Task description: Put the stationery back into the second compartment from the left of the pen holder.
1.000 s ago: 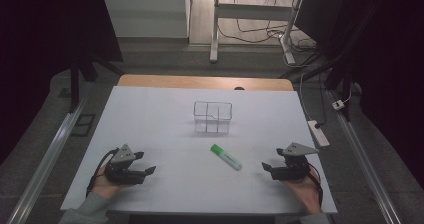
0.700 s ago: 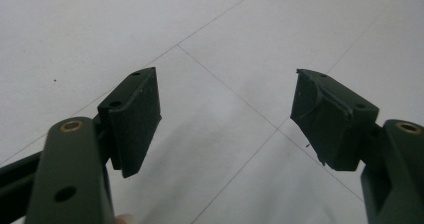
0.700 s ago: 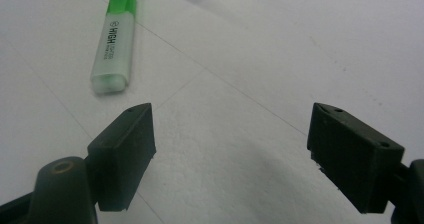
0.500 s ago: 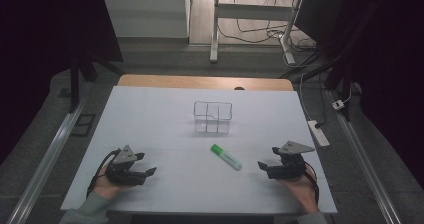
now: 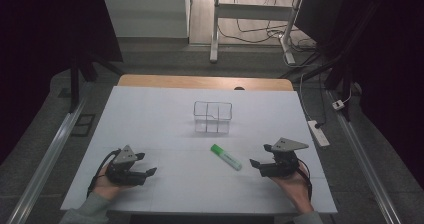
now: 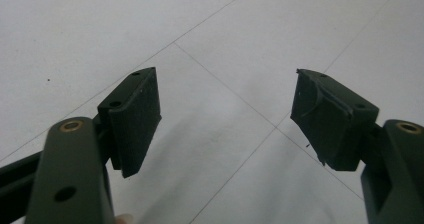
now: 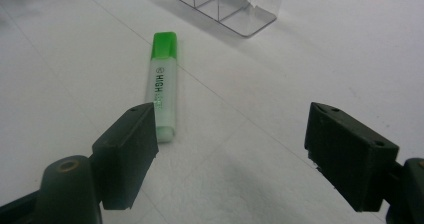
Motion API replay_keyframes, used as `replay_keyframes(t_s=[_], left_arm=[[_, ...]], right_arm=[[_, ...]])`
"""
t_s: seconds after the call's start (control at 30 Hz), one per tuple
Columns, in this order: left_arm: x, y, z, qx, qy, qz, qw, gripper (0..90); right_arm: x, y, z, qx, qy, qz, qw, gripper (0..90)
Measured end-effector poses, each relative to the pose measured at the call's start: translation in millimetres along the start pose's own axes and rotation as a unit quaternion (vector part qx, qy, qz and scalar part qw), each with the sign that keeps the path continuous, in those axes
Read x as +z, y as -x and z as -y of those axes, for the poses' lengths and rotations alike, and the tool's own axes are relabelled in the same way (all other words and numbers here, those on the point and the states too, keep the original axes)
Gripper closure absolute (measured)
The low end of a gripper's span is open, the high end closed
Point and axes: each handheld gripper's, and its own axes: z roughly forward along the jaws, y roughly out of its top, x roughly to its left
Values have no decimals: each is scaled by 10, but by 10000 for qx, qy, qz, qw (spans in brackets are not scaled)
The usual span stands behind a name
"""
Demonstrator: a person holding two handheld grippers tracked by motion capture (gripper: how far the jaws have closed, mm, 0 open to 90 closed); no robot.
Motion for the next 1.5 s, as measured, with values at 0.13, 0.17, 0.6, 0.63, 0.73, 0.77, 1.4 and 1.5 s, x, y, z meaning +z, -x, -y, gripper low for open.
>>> replay_keyframes(t_s=[0.13,0.17,0.6,0.63,0.73,0.77,1.4,1.5], left_arm=[[1,5,-3,32,0,-5,10000,275],[3,8,-4,42,-5,-8,10000,275],[11,0,-4,16,-12,-34,10000,274],[11,0,-3,15,-17,-32,10000,274],[12,1,-1,15,-25,-36,10000,274],[12,3,-2,13,-22,-33,10000,274],[31,16,-7,53,-70,1,10000,273],[39,25,-9,78,-91,20,9999,273]], right_arm=[[29,-34,-20,-18,-23,-39,10000,210],[31,-40,-28,-36,-57,-46,10000,210],[158,-123,-196,-168,-96,-204,9996,229],[170,-129,-213,-174,-96,-217,9996,232],[209,-148,-269,-193,-106,-262,9994,236],[222,-157,-289,-203,-100,-278,9994,238],[455,-356,-523,-430,-151,-522,9976,257],[472,-367,-529,-440,-186,-521,9975,257]])
